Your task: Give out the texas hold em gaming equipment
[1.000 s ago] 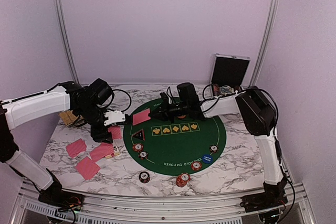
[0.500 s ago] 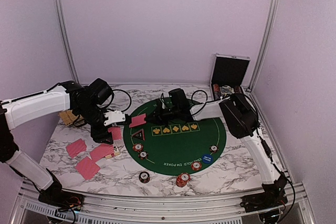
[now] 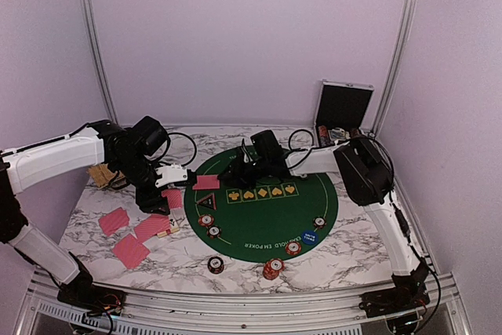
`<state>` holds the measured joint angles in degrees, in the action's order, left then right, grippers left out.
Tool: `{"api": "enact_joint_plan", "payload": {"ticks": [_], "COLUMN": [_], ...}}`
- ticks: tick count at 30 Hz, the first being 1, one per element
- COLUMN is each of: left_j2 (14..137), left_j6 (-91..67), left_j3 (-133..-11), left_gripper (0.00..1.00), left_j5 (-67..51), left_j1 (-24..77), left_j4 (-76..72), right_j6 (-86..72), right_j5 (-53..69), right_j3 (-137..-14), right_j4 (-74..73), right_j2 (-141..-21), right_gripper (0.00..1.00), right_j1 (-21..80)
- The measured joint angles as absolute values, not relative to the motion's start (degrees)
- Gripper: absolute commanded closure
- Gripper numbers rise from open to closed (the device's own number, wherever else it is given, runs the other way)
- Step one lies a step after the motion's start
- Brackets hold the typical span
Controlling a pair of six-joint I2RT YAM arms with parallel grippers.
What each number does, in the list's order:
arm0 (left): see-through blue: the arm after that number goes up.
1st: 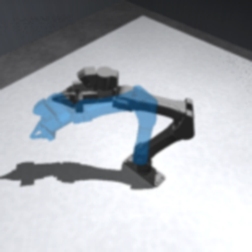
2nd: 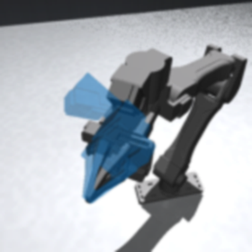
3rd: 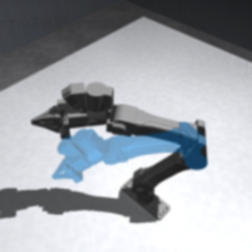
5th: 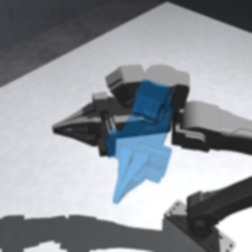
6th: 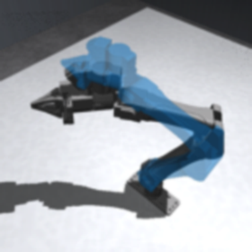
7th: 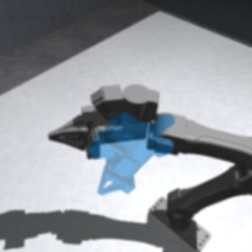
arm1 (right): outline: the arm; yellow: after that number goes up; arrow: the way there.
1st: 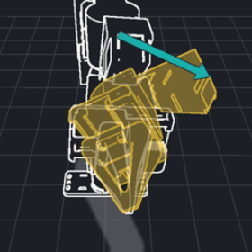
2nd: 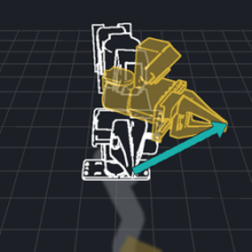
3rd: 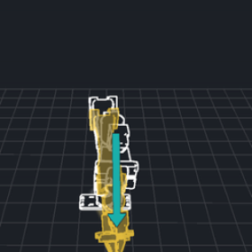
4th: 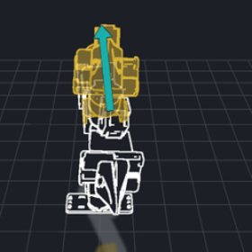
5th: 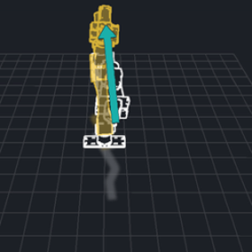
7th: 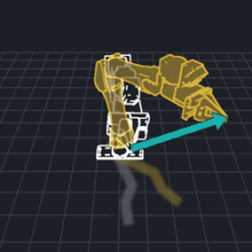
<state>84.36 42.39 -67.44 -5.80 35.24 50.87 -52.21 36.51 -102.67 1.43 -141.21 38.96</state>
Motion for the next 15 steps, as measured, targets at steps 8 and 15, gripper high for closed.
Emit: {"api": "enact_joint_plan", "payload": {"ticks": [8, 15], "left_j2": [84.4, 85.2], "left_j6": [42.3, 42.3], "left_j3": [-67.8, -69.4], "left_gripper": [0.51, 0.51], "left_j5": [-6.2, -6.6], "left_j1": [35.2, 35.2], "left_j4": [50.9, 50.9], "right_j6": [-49.2, -54.7], "right_j5": [32.1, 36.4], "right_j3": [-92.3, -81.5], "right_j4": [-0.2, 12.7], "right_j2": [-127.9, -118.7], "right_gripper": [0.27, 0.21], "right_j1": [39.4, 42.7]}}
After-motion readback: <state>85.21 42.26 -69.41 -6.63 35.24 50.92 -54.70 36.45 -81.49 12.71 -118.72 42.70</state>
